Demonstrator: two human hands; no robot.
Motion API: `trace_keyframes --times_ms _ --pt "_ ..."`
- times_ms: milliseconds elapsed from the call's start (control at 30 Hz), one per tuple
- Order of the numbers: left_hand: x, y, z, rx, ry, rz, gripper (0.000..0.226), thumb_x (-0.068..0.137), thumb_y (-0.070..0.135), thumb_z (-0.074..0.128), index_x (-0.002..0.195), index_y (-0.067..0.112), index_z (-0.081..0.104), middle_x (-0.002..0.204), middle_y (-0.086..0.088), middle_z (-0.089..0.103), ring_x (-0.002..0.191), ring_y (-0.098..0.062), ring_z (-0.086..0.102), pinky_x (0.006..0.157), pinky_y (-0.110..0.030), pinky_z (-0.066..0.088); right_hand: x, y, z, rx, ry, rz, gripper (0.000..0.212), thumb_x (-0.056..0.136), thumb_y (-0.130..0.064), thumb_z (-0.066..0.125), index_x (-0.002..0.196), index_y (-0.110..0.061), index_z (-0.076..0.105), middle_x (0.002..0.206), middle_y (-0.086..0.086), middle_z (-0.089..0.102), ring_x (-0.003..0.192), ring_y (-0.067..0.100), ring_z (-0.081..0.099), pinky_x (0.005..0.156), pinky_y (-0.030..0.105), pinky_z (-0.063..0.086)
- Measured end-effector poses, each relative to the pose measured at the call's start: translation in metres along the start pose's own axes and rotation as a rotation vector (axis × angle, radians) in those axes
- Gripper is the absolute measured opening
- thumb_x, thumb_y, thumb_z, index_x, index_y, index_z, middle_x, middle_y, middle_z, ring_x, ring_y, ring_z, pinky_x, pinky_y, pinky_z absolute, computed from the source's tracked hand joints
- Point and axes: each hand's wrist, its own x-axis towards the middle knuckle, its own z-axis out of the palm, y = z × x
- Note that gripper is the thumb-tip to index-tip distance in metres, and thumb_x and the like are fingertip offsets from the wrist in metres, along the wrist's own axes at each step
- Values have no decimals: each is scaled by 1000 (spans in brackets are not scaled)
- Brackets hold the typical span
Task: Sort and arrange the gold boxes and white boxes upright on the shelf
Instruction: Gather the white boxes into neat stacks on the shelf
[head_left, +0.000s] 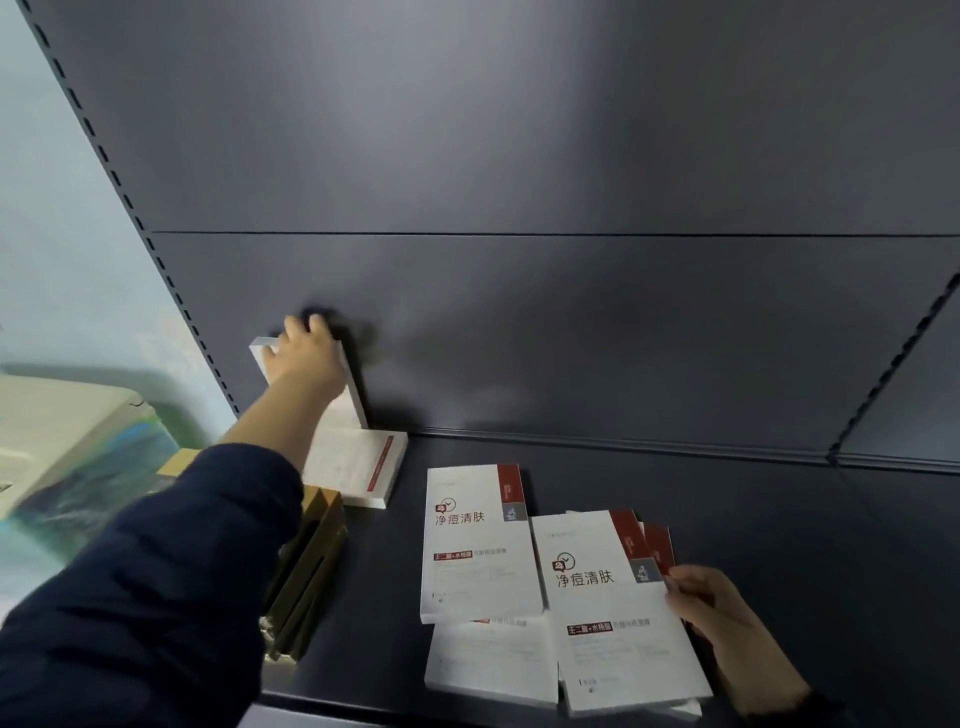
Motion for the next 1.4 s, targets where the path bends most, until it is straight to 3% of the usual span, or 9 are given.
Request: trace_keyframes --times_ms 200,333,567,733,900,1033,1167,1333,1400 --pt "16 -42 3 71 152 349 38 82 2 61 115 20 65 110 -2 69 109 -28 60 114 -46 17 1 -8 3 -16 34 -16 17 88 -14 60 105 -19 57 115 10 58 102 22 58 89 39 45" --pt "-5 -16 -45 -226 286 517 39 81 13 70 119 24 65 102 -2 73 91 -31 65 93 -44 41 -5 -26 15 -179 98 -99 17 87 -15 60 100 -24 55 112 7 47 100 19 51 88 36 40" --pt "-75 58 -118 -645 -202 688 24 89 28 64 108 41 71 94 20 72 86 3 67 78 -23 51 -17 -95 58 -239 -67 -434 33 87 -19 61 105 -43 47 120 -19 49 113 -6 47 87 10 38" --pt "-116 96 -104 -741 -583 790 21 93 27 59 107 31 73 83 19 74 76 4 70 70 -17 56 -16 -110 86 445 -486 -283 72 58 -36 86 120 -11 57 115 8 70 104 23 68 78 32 57" --pt "-125 103 -65 -973 -445 418 28 88 37 63 114 27 66 103 5 73 90 -11 69 81 -33 57 -9 -98 88 636 -419 -190 84 47 -37 91 119 -6 61 117 21 67 104 39 65 79 47 58" --pt "-158 99 -31 -1152 -712 204 27 92 43 53 110 24 59 93 5 76 79 -12 74 62 -27 55 -5 -95 76 591 -339 -206 84 43 -42 91 115 -7 62 112 17 70 101 37 67 74 45 59" --pt "-180 102 -4 -1359 -694 131 18 92 30 60 104 18 66 96 1 77 80 -11 74 67 -27 58 0 -91 70 513 -227 -208 41 72 -22 74 108 -6 63 105 16 73 89 30 72 66 38 60" --pt "-169 91 15 -1291 -405 -84 19 94 38 54 94 20 62 83 4 71 75 -13 68 60 -22 50 -5 -85 62 390 -153 -189 18 93 -5 50 101 -10 66 96 5 76 81 20 74 59 28 59" --pt "-149 74 34 -830 -175 -80 31 91 42 56 114 21 55 110 -1 65 100 -19 61 77 -30 49 -5 -82 52 387 -149 -177 20 93 -4 49 101 -10 66 95 4 76 83 20 74 60 29 59"
